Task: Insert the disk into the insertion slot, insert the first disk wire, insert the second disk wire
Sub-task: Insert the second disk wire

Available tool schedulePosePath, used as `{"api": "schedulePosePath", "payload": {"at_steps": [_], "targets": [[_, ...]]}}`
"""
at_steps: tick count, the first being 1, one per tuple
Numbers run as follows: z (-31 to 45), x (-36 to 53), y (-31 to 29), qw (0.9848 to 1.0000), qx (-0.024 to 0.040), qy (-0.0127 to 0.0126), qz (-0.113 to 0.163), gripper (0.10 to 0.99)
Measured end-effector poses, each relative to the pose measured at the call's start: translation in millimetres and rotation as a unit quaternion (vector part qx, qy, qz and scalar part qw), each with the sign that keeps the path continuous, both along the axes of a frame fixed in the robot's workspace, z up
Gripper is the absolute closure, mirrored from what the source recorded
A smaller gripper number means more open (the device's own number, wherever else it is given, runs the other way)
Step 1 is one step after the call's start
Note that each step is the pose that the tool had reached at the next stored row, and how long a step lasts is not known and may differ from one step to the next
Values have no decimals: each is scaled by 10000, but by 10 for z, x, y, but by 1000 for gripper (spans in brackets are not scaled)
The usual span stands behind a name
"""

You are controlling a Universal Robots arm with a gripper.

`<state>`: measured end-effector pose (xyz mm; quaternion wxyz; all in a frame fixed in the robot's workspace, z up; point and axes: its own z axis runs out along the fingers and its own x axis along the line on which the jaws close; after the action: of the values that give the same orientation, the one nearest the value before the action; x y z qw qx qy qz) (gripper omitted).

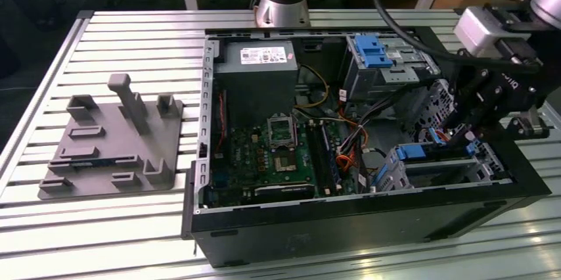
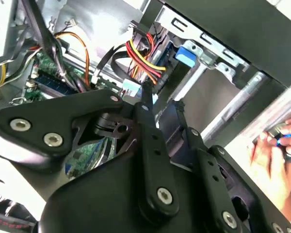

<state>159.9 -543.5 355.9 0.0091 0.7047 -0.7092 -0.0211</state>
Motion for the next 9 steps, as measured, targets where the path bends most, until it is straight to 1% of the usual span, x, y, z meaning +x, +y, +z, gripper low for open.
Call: {"api": "schedulePosePath", "payload": {"at_steps": [3,5,6,7,8,9], "targets": [[135,0,1,10000,0,0,0,765],[227,0,1,10000,-1,0,0,890],[270,0,0,10000,-1,-1,0,890],[282,0,2,10000,-1,-1,0,945],[280,0,2,10000,-1,-1,0,980],[280,0,2,10000,-3,-1,0,980]]}}
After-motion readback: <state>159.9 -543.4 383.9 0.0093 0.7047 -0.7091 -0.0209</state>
